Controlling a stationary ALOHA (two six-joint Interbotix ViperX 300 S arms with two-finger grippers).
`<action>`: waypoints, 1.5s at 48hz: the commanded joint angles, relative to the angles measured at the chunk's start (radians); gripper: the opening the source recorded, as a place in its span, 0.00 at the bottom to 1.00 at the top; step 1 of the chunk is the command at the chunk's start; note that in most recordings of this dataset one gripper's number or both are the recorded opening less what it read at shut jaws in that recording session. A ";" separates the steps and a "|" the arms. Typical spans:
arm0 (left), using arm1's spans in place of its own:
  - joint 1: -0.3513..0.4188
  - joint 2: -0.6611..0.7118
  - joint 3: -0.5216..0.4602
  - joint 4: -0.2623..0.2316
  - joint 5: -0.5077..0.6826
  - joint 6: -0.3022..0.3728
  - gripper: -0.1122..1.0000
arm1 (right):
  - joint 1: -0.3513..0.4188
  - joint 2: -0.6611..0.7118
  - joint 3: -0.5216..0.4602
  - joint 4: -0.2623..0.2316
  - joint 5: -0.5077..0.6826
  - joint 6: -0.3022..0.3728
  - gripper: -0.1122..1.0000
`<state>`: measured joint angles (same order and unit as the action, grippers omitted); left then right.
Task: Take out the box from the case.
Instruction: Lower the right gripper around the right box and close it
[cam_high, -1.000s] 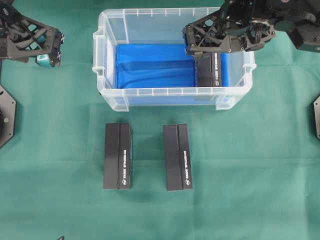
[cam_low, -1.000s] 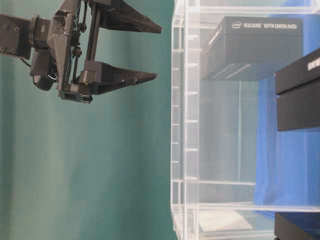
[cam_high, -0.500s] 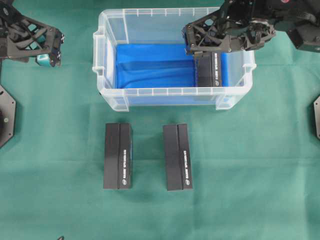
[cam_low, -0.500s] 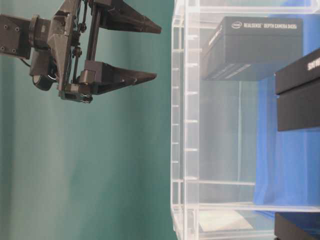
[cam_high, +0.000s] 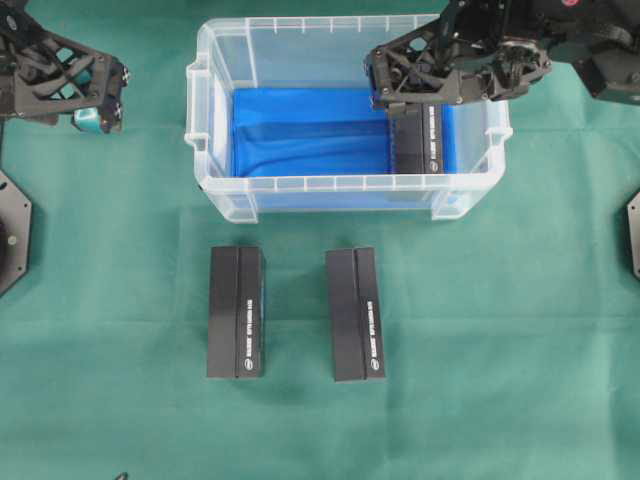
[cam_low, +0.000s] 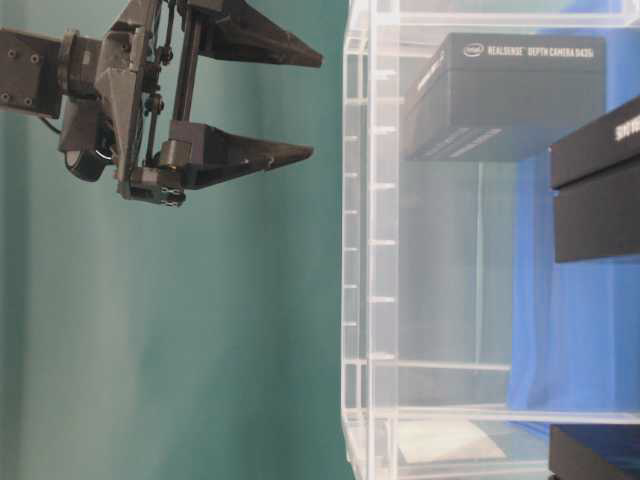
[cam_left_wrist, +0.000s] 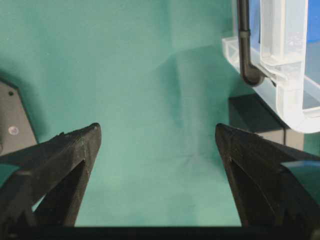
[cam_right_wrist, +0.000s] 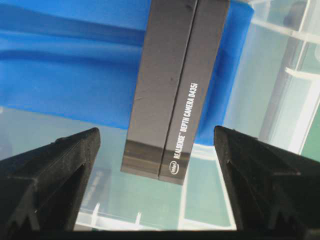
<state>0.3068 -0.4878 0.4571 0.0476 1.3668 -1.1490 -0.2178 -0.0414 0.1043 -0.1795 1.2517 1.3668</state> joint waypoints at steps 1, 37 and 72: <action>0.005 -0.005 -0.026 0.000 -0.002 0.000 0.98 | 0.003 -0.012 -0.012 -0.003 -0.005 -0.002 0.90; 0.005 -0.006 -0.026 0.000 -0.003 0.003 0.98 | 0.003 0.005 -0.003 -0.003 -0.008 0.014 0.91; 0.005 -0.006 -0.026 -0.002 -0.003 0.003 0.98 | -0.002 0.006 0.144 -0.003 -0.187 0.069 0.91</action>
<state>0.3083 -0.4878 0.4571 0.0476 1.3668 -1.1474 -0.2178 -0.0261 0.2531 -0.1795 1.0815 1.4343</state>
